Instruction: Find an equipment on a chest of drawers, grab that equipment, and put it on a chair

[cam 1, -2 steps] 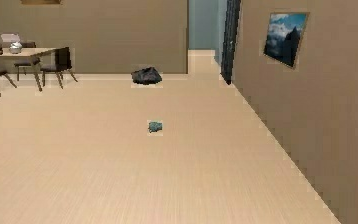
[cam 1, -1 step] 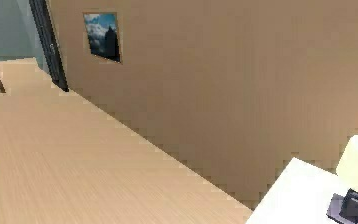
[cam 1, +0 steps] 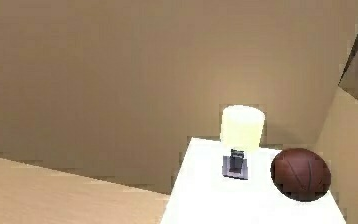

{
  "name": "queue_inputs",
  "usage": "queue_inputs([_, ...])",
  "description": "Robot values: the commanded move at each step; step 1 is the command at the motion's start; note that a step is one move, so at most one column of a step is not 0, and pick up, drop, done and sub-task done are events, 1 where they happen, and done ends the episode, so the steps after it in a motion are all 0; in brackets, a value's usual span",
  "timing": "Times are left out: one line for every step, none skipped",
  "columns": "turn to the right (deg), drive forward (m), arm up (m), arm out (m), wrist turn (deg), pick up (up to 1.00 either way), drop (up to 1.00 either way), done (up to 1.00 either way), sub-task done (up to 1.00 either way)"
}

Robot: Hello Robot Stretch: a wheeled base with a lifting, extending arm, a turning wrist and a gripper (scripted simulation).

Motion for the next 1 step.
queue_inputs([0.0,0.10,0.00,0.00,0.0,0.00,0.00,0.00,0.00])
